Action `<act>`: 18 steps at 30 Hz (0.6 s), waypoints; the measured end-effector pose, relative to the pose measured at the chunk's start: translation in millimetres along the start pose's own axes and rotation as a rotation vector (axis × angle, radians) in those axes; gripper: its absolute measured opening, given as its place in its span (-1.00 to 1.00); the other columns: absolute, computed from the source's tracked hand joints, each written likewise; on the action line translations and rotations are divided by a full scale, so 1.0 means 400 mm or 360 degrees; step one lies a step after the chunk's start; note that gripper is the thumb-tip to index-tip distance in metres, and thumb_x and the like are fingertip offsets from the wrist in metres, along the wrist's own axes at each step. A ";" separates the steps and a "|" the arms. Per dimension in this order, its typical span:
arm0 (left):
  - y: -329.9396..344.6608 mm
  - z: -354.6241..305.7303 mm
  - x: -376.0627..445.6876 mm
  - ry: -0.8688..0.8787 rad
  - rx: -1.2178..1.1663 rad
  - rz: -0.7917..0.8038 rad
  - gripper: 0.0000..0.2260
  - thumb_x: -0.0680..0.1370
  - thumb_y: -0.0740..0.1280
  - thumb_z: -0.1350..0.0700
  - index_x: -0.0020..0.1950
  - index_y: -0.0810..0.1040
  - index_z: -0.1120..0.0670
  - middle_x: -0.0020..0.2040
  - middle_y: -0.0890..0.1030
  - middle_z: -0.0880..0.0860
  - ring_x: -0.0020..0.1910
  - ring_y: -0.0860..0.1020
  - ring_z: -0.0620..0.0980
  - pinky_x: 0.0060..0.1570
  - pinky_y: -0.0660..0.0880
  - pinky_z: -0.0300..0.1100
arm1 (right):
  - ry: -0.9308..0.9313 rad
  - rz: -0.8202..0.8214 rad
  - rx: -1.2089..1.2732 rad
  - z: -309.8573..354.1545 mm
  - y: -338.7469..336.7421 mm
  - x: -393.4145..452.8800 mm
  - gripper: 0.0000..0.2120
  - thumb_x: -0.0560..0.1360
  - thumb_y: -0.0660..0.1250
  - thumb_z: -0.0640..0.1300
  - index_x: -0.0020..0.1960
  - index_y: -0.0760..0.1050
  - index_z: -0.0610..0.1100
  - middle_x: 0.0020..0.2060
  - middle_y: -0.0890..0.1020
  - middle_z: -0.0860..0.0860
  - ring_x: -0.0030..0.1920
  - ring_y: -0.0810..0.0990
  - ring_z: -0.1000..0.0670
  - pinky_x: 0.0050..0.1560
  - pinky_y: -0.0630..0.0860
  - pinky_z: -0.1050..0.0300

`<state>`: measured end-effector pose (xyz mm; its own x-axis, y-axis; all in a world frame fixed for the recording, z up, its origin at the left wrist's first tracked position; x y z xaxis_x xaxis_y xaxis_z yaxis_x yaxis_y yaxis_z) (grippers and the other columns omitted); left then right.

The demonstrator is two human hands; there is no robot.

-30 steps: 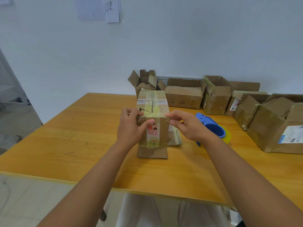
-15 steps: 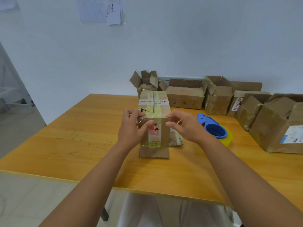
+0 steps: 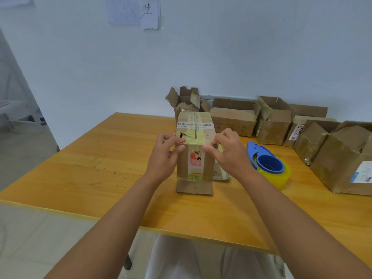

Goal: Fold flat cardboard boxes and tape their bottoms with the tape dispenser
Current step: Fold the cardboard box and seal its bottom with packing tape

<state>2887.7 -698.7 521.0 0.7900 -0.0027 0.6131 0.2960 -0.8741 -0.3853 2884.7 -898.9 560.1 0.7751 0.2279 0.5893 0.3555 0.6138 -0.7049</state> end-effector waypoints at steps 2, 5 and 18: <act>0.004 0.000 0.001 -0.0032 -0.0010 -0.0001 -0.84 0.60 0.34 0.09 0.16 0.56 -0.09 0.13 0.37 -0.07 0.25 0.34 -0.29 -0.05 0.41 -0.56 | 0.0000 -0.0024 -0.0069 0.003 -0.002 0.007 -0.68 0.48 0.43 0.15 -0.16 0.46 -0.10 -0.11 0.41 0.00 -0.06 0.34 0.01 -0.21 0.29 0.19; 0.007 0.007 0.003 -0.0084 -0.0071 0.0016 -0.84 0.56 0.38 0.00 0.14 0.56 -0.11 0.11 0.36 -0.14 0.21 0.34 -0.42 -0.06 0.43 -0.55 | -0.0034 -0.0070 -0.0192 0.024 0.006 0.014 -0.67 0.50 0.40 0.15 -0.19 0.38 -0.05 -0.12 0.40 0.03 -0.07 0.34 0.03 -0.22 0.30 0.21; -0.013 -0.007 0.020 0.0032 0.0054 -0.0025 -0.81 0.59 0.35 0.02 0.15 0.62 0.05 0.06 0.39 -0.05 0.09 0.38 -0.46 -0.14 0.46 -0.46 | -0.0326 0.0075 -0.0557 0.085 0.052 0.056 -0.62 0.49 0.31 0.25 -0.05 0.50 -0.08 -0.12 0.52 0.02 -0.12 0.37 0.06 -0.23 0.43 0.15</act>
<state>2891.2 -695.6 529.8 0.7744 0.0009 0.6327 0.3266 -0.8570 -0.3985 2891.8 -855.3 571.8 0.6873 0.4172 0.5946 0.5056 0.3129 -0.8040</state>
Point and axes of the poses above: each hand's wrist, its own x-axis towards the middle knuckle, its own y-axis out of the palm, z = x × y, the point moved 7 cm from there along x, towards the middle knuckle
